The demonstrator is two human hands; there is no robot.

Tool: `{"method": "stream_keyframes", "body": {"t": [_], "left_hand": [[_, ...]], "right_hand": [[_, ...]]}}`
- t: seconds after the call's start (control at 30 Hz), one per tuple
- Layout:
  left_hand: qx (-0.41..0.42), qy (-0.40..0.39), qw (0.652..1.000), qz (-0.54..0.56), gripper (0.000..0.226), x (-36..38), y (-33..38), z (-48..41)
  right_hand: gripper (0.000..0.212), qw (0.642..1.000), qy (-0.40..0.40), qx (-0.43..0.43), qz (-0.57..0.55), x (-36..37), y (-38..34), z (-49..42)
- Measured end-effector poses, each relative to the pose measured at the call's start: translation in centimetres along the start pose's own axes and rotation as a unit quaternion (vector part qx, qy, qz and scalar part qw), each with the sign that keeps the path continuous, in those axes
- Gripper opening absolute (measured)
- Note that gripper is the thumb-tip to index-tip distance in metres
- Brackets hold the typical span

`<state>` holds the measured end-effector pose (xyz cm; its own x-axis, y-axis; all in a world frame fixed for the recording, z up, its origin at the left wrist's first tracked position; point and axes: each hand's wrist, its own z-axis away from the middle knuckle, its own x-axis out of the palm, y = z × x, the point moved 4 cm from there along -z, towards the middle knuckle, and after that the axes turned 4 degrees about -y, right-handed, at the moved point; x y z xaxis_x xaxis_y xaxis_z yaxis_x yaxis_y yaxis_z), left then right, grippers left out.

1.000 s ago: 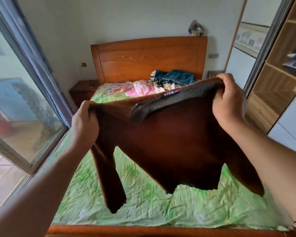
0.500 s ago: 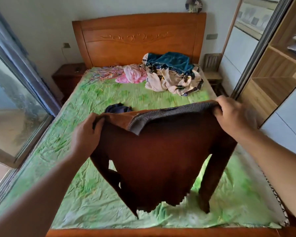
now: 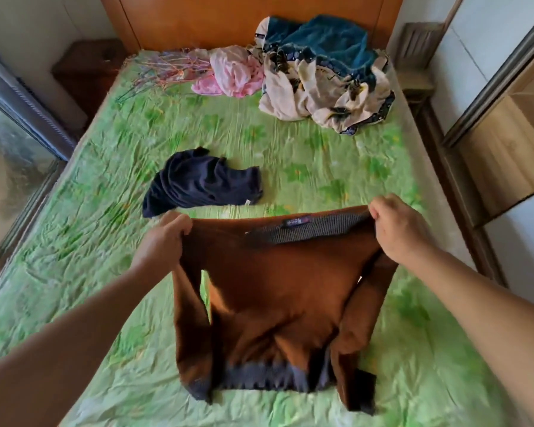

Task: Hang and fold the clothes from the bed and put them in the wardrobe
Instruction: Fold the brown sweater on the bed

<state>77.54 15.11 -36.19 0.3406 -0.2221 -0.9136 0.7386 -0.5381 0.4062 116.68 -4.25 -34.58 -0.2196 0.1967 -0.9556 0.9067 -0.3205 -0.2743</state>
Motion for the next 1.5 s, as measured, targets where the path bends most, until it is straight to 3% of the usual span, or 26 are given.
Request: {"method": "stream_keyframes", "body": {"t": [0.1, 0.2, 0.3, 0.37, 0.43, 0.53, 0.63, 0.73, 0.93, 1.07, 1.13, 1.2, 1.3, 1.4, 1.5], "left_hand": [[-0.017, -0.003, 0.999, -0.027, 0.038, 3.1, -2.3, -7.0], [-0.095, -0.012, 0.993, -0.076, 0.061, 7.7, -4.9, -13.2], [-0.161, -0.100, 0.974, -0.122, 0.060, 15.7, -6.6, -14.7], [-0.129, -0.186, 0.967, -0.121, 0.058, 22.8, -6.9, -12.3], [-0.117, -0.256, 0.958, -0.052, 0.059, 29.6, -6.8, -7.8], [-0.152, -0.383, 0.911, -0.005, 0.075, 37.0, -6.2, -0.6], [-0.172, -0.428, 0.885, -0.062, 0.092, 40.9, -7.4, 4.1], [-0.146, -0.424, 0.887, -0.109, 0.104, 43.1, -8.0, 5.5], [-0.131, -0.371, 0.913, -0.105, 0.108, 44.6, -8.8, 6.0], [-0.119, -0.291, 0.946, -0.085, 0.094, 43.4, -8.6, 7.9], [-0.150, -0.269, 0.949, -0.058, 0.085, 42.8, -8.6, 10.2], [-0.191, -0.249, 0.949, -0.027, 0.080, 42.1, -8.9, 13.1], [-0.246, -0.222, 0.943, 0.006, 0.077, 41.0, -10.1, 17.3], [-0.276, -0.217, 0.936, 0.023, 0.073, 40.0, -11.1, 20.4], [-0.322, -0.155, 0.931, 0.077, 0.058, 38.6, -12.0, 22.6]], "right_hand": [[0.032, 1.000, -0.018, -0.012, -0.011, 4.4, 2.4, -6.7], [0.052, 0.999, -0.031, 0.003, 0.044, 9.6, 3.5, -13.2], [0.055, 0.989, -0.108, 0.039, 0.094, 17.6, 3.6, -14.6], [0.046, 0.977, -0.196, 0.028, 0.073, 24.6, 3.1, -11.3], [0.051, 0.949, -0.312, 0.030, 0.020, 31.0, 2.4, -5.9], [0.068, 0.883, -0.463, 0.075, 0.010, 37.8, 2.7, 2.2], [0.095, 0.846, -0.520, 0.076, 0.089, 41.9, 4.4, 7.9], [0.104, 0.849, -0.510, 0.057, 0.126, 43.9, 5.4, 9.4], [0.106, 0.859, -0.488, 0.058, 0.142, 45.5, 5.8, 9.7], [0.099, 0.942, -0.320, 0.017, 0.101, 43.9, 5.9, 11.6], [0.087, 0.973, -0.223, 0.050, 0.029, 43.0, 5.8, 14.2], [0.077, 0.976, -0.153, 0.139, -0.063, 42.5, 5.4, 17.8], [0.060, 0.953, -0.077, 0.244, -0.165, 41.6, 4.6, 22.1], [0.036, 0.908, -0.084, 0.340, -0.231, 40.2, 4.9, 24.5], [0.052, 0.929, -0.186, 0.280, -0.157, 38.9, 4.2, 26.5]]}}
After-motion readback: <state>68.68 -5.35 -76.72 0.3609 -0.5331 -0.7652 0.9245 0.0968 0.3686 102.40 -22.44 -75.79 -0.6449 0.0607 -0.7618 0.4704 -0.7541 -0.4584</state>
